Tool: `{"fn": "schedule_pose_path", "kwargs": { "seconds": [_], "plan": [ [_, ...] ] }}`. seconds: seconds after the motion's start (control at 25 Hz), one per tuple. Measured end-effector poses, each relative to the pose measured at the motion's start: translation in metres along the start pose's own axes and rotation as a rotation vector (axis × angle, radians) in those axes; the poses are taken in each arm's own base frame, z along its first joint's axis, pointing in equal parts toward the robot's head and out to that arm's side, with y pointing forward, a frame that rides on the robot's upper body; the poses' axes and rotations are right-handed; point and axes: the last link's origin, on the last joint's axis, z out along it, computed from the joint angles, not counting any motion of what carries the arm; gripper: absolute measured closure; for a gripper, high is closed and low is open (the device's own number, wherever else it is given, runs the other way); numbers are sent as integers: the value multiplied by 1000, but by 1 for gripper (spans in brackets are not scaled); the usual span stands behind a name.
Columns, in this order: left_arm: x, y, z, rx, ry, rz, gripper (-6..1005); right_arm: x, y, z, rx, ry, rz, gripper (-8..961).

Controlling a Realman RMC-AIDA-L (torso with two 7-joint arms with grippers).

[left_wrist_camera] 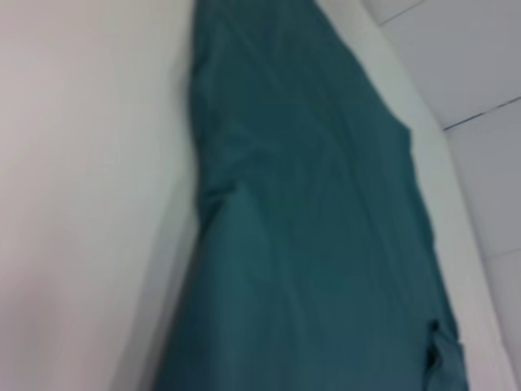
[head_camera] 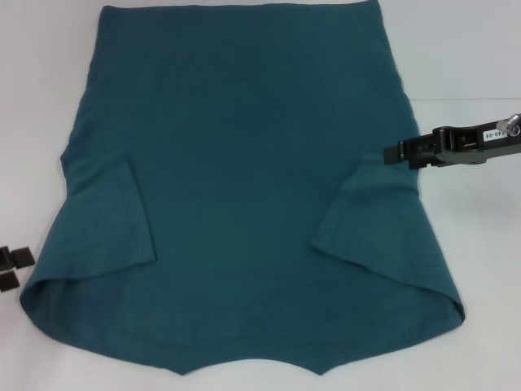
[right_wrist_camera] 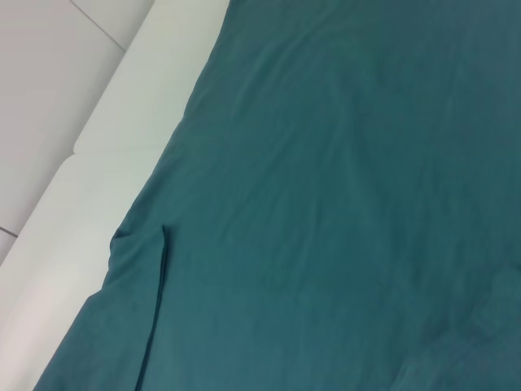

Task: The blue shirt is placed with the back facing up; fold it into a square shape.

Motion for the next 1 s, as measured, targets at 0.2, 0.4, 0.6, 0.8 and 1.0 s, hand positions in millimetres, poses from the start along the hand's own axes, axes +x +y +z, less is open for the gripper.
{"fn": "schedule_pose_path", "kwargs": {
  "seconds": [0.2, 0.4, 0.6, 0.8, 1.0],
  "plan": [
    [-1, -9, 0, 55, -5, -32, 387, 0, -1, -1, 0, -2, 3, 285],
    [1, -12, 2, 74, 12, -63, 323, 0, -1, -1, -1, -1, 0, 286],
    [1, -20, 9, 90, 35, -118, 228, 1, -1, -2, -2, -1, -1, 286],
    [1, -27, 15, 108, 57, -150, 233, 0, -1, -2, -3, -7, 2, 285],
    [2, -31, 18, 120, 86, -168, 233, 0, -2, -3, -4, -10, 3, 285]
  ]
}}
